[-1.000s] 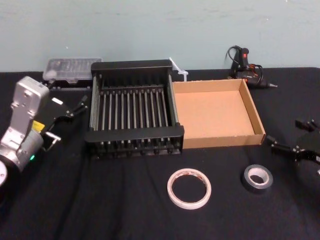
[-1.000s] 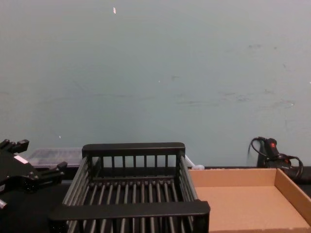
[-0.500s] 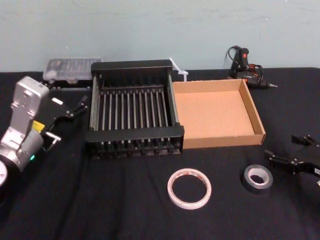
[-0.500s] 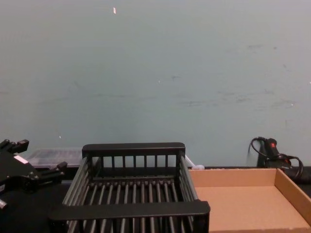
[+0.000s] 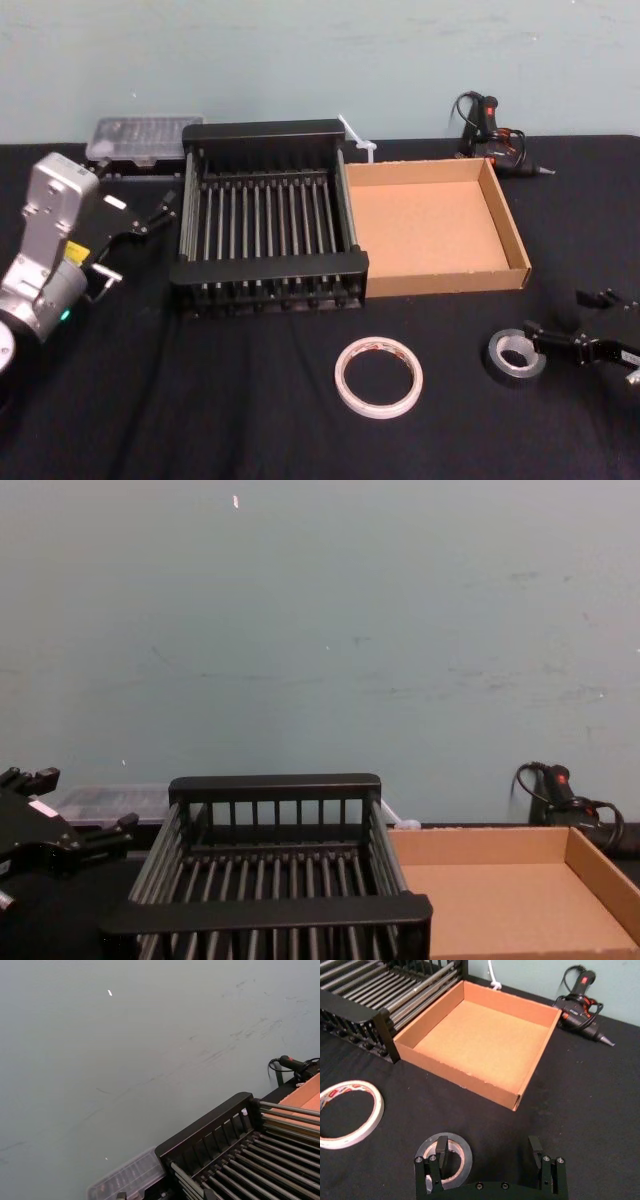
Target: Pick up the white tape and place it into the black box , Pick up the silver tape and place it into the brown box.
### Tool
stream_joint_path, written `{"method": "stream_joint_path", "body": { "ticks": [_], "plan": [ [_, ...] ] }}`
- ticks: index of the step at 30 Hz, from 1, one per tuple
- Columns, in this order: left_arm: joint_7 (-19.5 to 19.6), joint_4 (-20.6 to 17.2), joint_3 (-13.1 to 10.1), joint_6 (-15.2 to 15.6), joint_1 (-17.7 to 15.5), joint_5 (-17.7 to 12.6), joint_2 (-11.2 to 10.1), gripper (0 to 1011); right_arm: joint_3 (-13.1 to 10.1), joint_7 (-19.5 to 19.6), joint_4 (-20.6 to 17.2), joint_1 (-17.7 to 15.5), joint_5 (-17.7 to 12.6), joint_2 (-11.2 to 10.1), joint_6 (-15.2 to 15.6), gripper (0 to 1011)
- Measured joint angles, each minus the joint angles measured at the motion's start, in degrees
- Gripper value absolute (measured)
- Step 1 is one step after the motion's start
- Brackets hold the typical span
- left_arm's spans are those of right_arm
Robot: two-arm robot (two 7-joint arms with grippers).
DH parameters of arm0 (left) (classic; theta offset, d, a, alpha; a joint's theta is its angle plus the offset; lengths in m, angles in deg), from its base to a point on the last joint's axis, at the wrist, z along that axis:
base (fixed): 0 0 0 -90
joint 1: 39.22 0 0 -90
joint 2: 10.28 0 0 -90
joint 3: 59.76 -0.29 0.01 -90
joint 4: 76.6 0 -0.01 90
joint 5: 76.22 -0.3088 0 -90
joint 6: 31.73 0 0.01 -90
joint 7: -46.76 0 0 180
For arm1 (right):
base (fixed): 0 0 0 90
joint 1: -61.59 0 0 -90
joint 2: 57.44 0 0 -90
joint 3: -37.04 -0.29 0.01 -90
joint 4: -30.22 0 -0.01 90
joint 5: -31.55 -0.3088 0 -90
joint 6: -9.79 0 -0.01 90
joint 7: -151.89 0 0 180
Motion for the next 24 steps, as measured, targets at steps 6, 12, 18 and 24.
{"method": "stream_joint_path", "body": {
  "ticks": [6, 12, 18, 24],
  "plan": [
    [0.0, 0.0, 0.0, 0.0, 0.0, 0.0, 0.0, 1001, 0.96, -0.74, 0.93, 0.9, 0.7, 0.4, 1.12, 1002],
    [0.0, 0.0, 0.0, 0.0, 0.0, 0.0, 0.0, 1001, 1.69, -1.32, 2.01, 1.76, 1.15, 0.85, 1.61, 1003],
    [0.0, 0.0, 0.0, 0.0, 0.0, 0.0, 0.0, 1001, 2.24, -1.73, 2.8, 2.45, 1.42, 1.23, 2.11, 1002],
    [0.0, 0.0, 0.0, 0.0, 0.0, 0.0, 0.0, 1001, 2.76, -2.06, 3.65, 3.19, 1.61, 1.51, 2.63, 1002]
  ]
}}
